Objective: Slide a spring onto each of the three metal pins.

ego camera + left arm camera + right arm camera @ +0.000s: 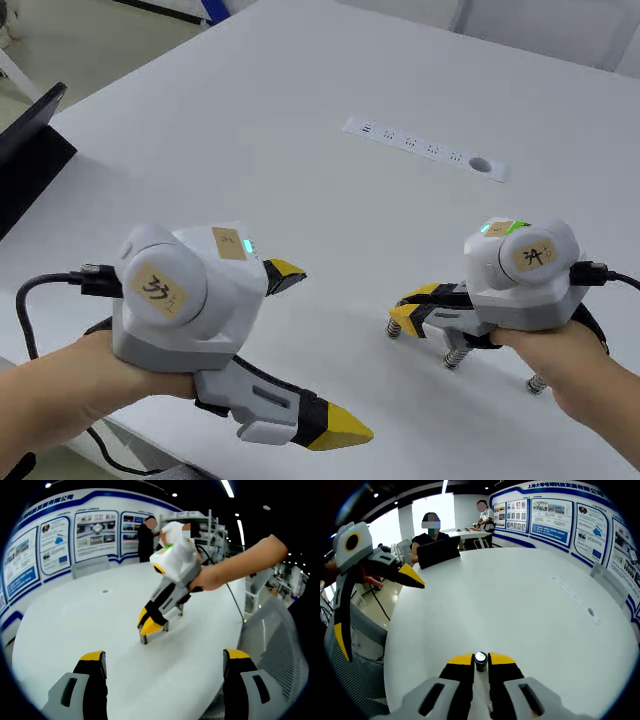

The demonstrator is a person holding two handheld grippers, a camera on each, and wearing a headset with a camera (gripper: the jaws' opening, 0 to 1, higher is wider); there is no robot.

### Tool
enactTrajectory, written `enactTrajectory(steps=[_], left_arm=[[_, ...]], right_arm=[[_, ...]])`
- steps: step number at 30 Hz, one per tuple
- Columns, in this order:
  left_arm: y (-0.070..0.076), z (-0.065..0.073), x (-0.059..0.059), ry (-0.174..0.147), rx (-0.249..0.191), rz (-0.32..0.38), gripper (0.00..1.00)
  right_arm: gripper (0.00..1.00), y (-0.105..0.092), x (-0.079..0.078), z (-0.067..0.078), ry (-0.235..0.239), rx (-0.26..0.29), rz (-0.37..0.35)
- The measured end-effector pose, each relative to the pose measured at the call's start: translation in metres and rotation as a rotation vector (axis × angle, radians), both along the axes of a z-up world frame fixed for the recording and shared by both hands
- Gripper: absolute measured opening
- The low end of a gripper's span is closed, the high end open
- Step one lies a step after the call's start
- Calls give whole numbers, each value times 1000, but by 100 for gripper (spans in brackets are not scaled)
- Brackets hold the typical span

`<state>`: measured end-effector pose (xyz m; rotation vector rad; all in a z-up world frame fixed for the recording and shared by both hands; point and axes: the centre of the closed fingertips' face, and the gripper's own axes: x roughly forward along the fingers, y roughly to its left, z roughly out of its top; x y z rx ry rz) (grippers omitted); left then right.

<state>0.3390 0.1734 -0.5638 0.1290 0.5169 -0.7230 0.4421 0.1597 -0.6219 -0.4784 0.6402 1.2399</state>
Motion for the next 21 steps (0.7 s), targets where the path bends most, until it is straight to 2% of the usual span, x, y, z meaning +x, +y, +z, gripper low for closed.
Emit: enactTrajectory(steps=[5,10,13,16,21], left_arm=[[-2,0,-2,3,-14,5,99],[-5,-1,-3,4,-3,-1,99],[-8,1,-2,0,-4,-3,99],[-10,4,1,-6,-4,-3,99],[-9,11,9,-19,11,-6,99]], right_arm=[[11,-1,-1,-2,4,-8,5],[12,-3,-2,4,2,-1,6],[14,-3,-1,17,1,40,-5],[16,-8,2,30,-30,59,-11],[20,-27,6,63,-85,121,-10]])
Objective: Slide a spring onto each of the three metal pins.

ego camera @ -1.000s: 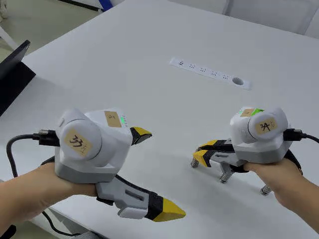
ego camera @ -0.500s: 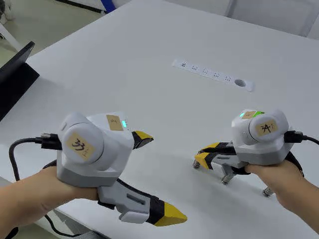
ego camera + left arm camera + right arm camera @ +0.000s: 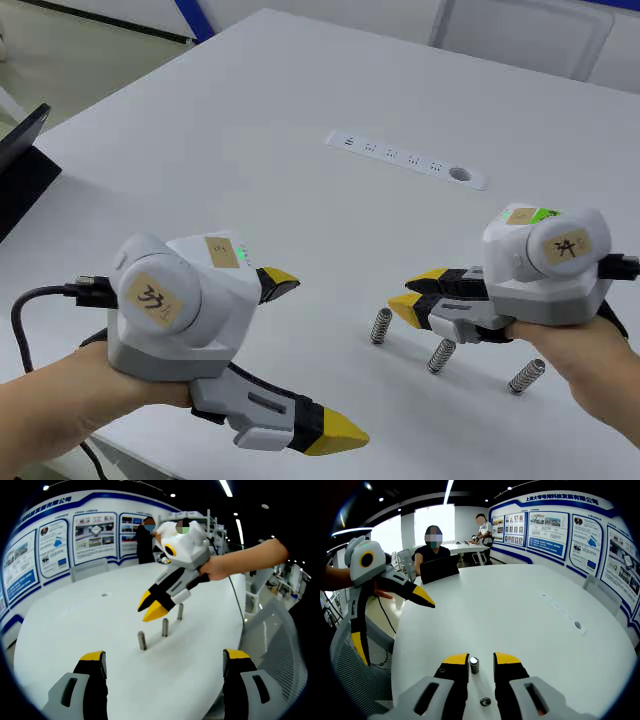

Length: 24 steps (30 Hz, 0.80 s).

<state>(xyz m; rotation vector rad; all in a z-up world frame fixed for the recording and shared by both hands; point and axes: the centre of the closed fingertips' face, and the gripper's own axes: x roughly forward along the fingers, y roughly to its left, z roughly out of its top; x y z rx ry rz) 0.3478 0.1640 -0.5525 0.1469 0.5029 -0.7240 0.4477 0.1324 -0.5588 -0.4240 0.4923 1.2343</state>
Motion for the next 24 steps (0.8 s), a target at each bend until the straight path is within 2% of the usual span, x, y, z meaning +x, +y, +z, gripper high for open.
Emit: enactTrajectory(steps=[3,5,11,13,15,19,21,24], left_arm=[[1,6,6,-12,1,11,98],[1,10,9,-22,-3,20,98],[1,15,11,-34,22,16,98],[2,16,12,-37,28,16,98],[3,16,14,-39,28,21,98],[3,17,15,-42,27,25,98],[3,20,17,-44,2,42,98],[3,23,17,-52,-8,47,99]], right_arm=[[21,-20,3,17,-34,26,-9],[22,-35,4,28,-40,51,-25],[27,-82,-2,46,-54,82,-13],[30,-96,-9,48,-29,94,-6],[30,-111,-15,48,-28,94,-10],[34,-132,-27,45,3,96,-13],[36,-141,-33,42,16,93,-15],[43,-152,-34,39,-2,80,-32]])
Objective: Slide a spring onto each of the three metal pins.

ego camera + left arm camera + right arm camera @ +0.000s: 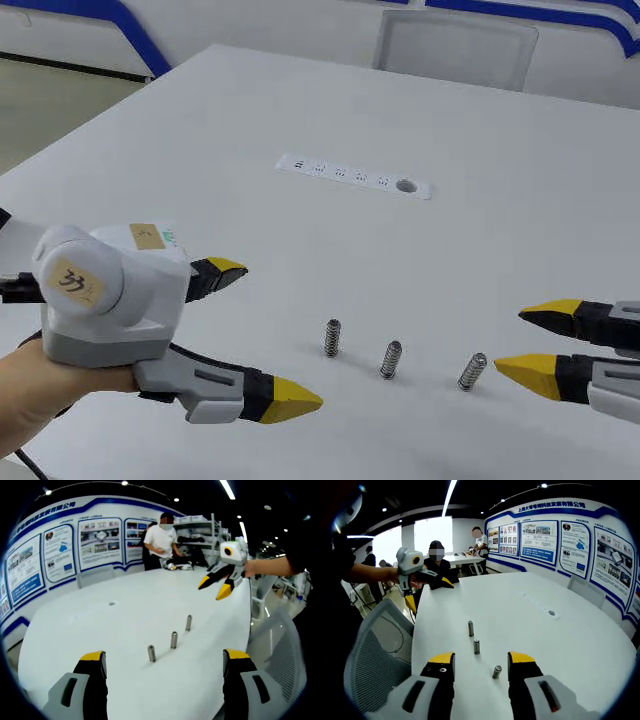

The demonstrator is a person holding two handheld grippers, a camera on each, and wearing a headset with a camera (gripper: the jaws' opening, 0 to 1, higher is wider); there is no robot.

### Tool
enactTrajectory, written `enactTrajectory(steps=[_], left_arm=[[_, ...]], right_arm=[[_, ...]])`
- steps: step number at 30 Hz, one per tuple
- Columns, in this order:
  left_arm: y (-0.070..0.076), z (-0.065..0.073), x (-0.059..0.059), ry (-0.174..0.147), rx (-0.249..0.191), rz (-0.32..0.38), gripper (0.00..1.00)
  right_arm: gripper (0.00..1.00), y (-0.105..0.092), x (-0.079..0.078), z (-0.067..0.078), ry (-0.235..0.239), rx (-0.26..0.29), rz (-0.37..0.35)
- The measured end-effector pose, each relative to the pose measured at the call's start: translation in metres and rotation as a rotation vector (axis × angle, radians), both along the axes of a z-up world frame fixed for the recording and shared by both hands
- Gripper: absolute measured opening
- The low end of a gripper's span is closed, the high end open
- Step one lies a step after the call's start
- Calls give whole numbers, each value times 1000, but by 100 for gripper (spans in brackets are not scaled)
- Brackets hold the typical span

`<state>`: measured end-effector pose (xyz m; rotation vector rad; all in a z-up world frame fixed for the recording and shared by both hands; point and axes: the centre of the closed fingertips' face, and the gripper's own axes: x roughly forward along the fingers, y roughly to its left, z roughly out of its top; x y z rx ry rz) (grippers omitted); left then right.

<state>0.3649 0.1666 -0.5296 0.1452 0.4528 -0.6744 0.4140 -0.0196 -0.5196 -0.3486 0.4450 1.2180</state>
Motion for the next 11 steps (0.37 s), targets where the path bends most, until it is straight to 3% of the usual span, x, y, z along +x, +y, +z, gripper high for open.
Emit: enactTrajectory(steps=[6,11], left_arm=[[1,2,-5,-17,34,-29,100],[8,8,-3,-22,41,-6,100]], right_arm=[[53,-10,2,14,-9,75,-33],[63,-13,-6,18,-8,89,-25]])
